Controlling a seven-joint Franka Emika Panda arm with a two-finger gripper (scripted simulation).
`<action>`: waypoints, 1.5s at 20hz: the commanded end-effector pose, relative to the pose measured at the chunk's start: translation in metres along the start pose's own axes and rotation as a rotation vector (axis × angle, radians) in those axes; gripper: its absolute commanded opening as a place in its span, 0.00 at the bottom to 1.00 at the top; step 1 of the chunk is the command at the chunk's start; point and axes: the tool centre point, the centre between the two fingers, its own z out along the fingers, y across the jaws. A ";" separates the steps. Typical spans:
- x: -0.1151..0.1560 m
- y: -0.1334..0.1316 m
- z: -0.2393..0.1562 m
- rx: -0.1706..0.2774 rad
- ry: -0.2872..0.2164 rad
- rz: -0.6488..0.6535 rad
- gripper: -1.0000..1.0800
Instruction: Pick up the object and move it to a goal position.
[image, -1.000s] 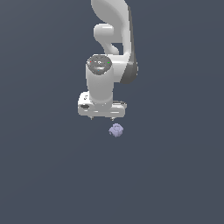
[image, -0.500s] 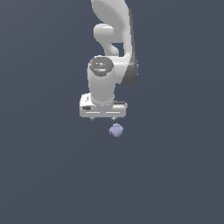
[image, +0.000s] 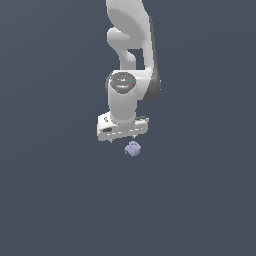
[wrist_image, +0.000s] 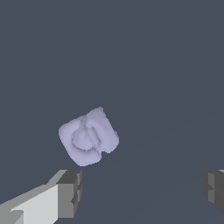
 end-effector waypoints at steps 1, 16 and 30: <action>0.002 -0.007 0.007 0.002 0.007 -0.077 0.96; 0.010 -0.043 0.038 0.013 0.045 -0.434 0.96; 0.011 -0.047 0.054 0.015 0.050 -0.471 0.96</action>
